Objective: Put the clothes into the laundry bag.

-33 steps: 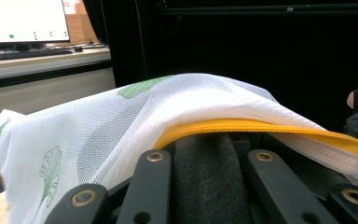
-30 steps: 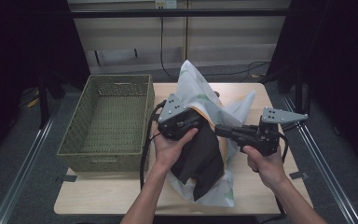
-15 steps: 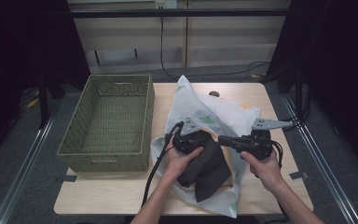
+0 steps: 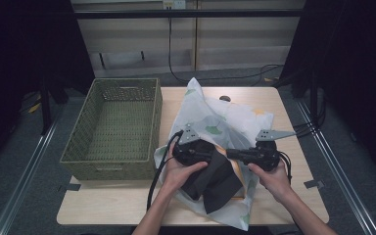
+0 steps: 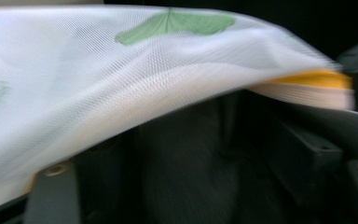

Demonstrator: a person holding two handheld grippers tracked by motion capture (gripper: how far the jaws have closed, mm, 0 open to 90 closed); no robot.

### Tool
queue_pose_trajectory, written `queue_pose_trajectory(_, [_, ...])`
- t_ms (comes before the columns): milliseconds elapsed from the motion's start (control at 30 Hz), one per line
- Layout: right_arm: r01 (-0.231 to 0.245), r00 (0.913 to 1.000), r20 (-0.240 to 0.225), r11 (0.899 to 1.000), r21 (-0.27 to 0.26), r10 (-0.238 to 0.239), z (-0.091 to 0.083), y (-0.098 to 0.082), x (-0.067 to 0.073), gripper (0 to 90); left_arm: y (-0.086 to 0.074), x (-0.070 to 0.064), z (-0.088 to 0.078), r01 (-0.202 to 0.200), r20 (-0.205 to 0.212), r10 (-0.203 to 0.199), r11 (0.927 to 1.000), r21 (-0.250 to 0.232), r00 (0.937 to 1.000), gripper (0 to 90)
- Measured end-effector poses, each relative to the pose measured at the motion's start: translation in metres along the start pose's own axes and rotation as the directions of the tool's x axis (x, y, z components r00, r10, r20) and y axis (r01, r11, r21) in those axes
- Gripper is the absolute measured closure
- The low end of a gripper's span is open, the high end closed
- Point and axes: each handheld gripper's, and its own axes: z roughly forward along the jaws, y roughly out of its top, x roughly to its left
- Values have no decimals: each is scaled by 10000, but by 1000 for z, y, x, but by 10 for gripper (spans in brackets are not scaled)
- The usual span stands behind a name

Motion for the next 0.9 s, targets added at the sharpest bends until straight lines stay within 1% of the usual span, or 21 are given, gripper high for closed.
queue_pose_trajectory(33, [15, 10000, 3, 10000, -3, -15, 0, 0, 0, 900, 1, -1, -6, -56, -37, 55, 9999, -88, 10000, 230])
queue_pose_trajectory(100, [38, 10000, 50, 10000, -30, -38, -1, 1, 0, 899, 3, -4, -20, -83, 202, 89, 9994, -324, 9998, 207])
queue_pose_trajectory(200, [48, 10000, 71, 10000, -3, -48, -1, 1, 0, 899, 4, -11, -33, -250, 459, 268, 9989, -388, 9986, 149])
queue_pose_trajectory(267, [61, 9999, 95, 10000, 12, -61, -1, 1, 0, 899, 3, -19, -41, -388, 567, 403, 9989, -270, 9976, 117])
queue_pose_trajectory(300, [61, 9999, 91, 10000, 25, -61, -1, 1, 0, 898, 1, -23, -44, -505, 712, 538, 9976, -473, 9960, 105])
queue_pose_trajectory(333, [86, 9999, 118, 10000, 43, -86, 0, 1, 0, 899, -1, -27, -47, -562, 756, 604, 9968, -568, 9953, 101])
queue_pose_trajectory(367, [89, 9999, 120, 10000, 44, -89, 0, 1, 0, 898, -3, -29, -49, -543, 911, 598, 9966, -617, 9940, 86])
queue_pose_trajectory(400, [69, 9999, 118, 10000, 44, -69, 0, 1, 0, 898, -7, -32, -49, -492, 1131, 553, 9972, -563, 9920, 70])
queue_pose_trajectory(433, [88, 9999, 120, 10000, 37, -89, 0, 1, -1, 898, -9, -33, -47, -467, 1184, 519, 9978, -463, 9916, 68])
queue_pose_trajectory(467, [91, 9999, 120, 10000, 38, -91, 0, 1, -1, 898, -13, -34, -43, -595, 1101, 620, 9979, -264, 9920, 65])
queue_pose_trajectory(500, [54, 9999, 126, 10000, 56, -55, 0, 1, -1, 897, -17, -35, -38, -720, 1046, 711, 9974, 45, 9920, 51])
queue_pose_trajectory(567, [121, 9998, 173, 9999, 60, -122, 1, 2, -1, 898, -27, -35, -22, -945, 1263, 848, 9928, 731, 9884, 45])
queue_pose_trajectory(600, [156, 9997, 193, 9998, 87, -158, 1, 2, 0, 898, -30, -35, -18, -971, 1381, 832, 9905, 969, 9869, 20])
queue_pose_trajectory(633, [159, 9997, 162, 9998, 99, -161, 1, 2, 0, 897, -33, -35, -12, -964, 1406, 790, 9879, 1216, 9869, 19])
queue_pose_trajectory(667, [181, 9997, 155, 9998, 77, -182, 2, 2, 1, 898, -36, -36, -8, -962, 1410, 780, 9872, 1270, 9869, 13])
queue_pose_trajectory(700, [187, 9997, 181, 9997, 123, -190, 2, 2, 1, 898, -39, -36, -6, -915, 1463, 736, 9885, 1200, 9865, 0])
queue_pose_trajectory(767, [226, 9996, 154, 9996, 176, -228, 3, 2, 1, 898, -42, -39, -5, -953, 1462, 776, 9884, 1179, 9862, 0])
queue_pose_trajectory(800, [243, 9996, 142, 9995, 191, -245, 3, 2, 1, 897, -44, -40, -5, -1010, 1512, 824, 9877, 1198, 9851, 0])
queue_pose_trajectory(833, [227, 9996, 131, 9995, 217, -230, 4, 1, 1, 897, -45, -41, -6, -1179, 1596, 960, 9840, 1339, 9825, 0])
queue_pose_trajectory(867, [229, 9996, 144, 9994, 242, -233, 4, 1, 1, 897, -46, -42, -5, -1181, 1616, 968, 9847, 1281, 9821, 0])
queue_pose_trajectory(900, [256, 9995, 155, 9993, 262, -260, 5, 1, 1, 897, -48, -43, -4, -1313, 1596, 1089, 9818, 1370, 9812, 0])
